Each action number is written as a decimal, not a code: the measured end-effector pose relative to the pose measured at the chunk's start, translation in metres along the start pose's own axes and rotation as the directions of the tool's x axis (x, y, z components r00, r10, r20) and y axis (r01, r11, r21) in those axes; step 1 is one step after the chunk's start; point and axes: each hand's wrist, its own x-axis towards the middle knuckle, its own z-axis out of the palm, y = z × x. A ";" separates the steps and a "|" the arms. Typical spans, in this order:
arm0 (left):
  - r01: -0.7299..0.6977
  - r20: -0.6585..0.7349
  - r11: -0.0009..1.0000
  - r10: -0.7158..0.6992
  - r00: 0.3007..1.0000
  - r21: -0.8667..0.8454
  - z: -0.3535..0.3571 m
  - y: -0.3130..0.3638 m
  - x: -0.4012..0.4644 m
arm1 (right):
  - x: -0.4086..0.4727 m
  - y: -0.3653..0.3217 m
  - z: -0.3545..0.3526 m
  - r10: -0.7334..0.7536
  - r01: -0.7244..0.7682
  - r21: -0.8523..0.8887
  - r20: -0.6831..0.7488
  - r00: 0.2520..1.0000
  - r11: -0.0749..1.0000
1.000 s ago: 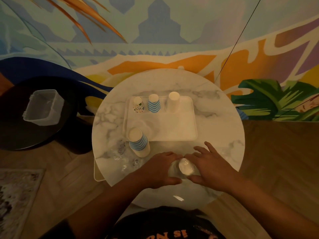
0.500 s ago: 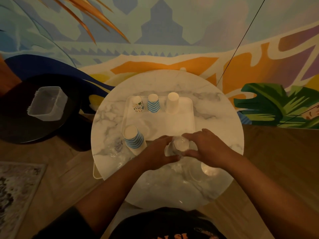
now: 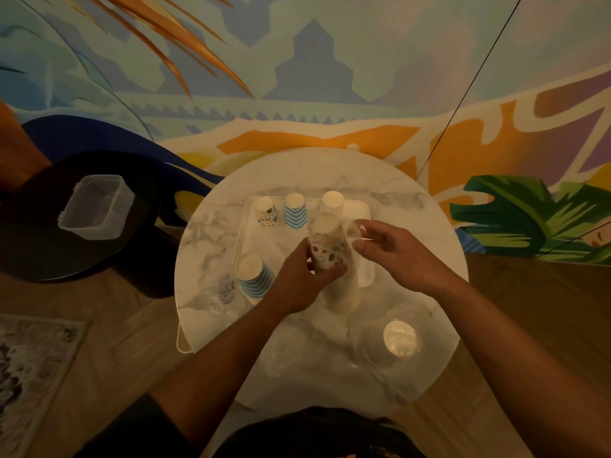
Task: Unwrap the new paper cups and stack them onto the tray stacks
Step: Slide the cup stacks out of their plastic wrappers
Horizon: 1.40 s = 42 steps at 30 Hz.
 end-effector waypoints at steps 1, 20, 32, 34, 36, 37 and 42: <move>-0.004 -0.034 0.999 0.003 0.999 -0.037 -0.003 0.006 0.004 | 0.002 0.002 -0.003 0.027 -0.027 0.004 0.017 0.999 1.000; -0.030 -0.316 0.765 -0.230 0.921 -0.644 -0.075 0.065 0.041 | 0.018 0.008 0.020 0.021 -0.009 -0.161 0.074 0.997 0.987; -0.023 -0.403 0.844 -0.232 0.885 -0.536 -0.058 0.045 0.036 | 0.038 -0.008 0.045 0.023 0.023 -0.203 0.221 0.975 0.979; -0.033 -0.397 0.849 -0.213 0.893 -0.527 -0.057 0.045 0.034 | 0.042 -0.014 0.048 0.019 0.028 -0.197 0.232 0.973 0.980; -0.041 -0.396 0.859 -0.192 0.898 -0.510 -0.055 0.046 0.033 | 0.046 -0.019 0.052 0.022 0.023 -0.186 0.235 0.972 0.982; -0.044 -0.396 0.865 -0.183 0.900 -0.500 -0.055 0.046 0.034 | 0.048 -0.021 0.054 0.027 0.017 -0.180 0.236 0.971 0.984; -0.024 -0.378 0.913 -0.144 0.914 -0.407 -0.055 0.044 0.036 | 0.059 -0.031 0.057 0.059 -0.035 -0.120 0.203 0.977 0.992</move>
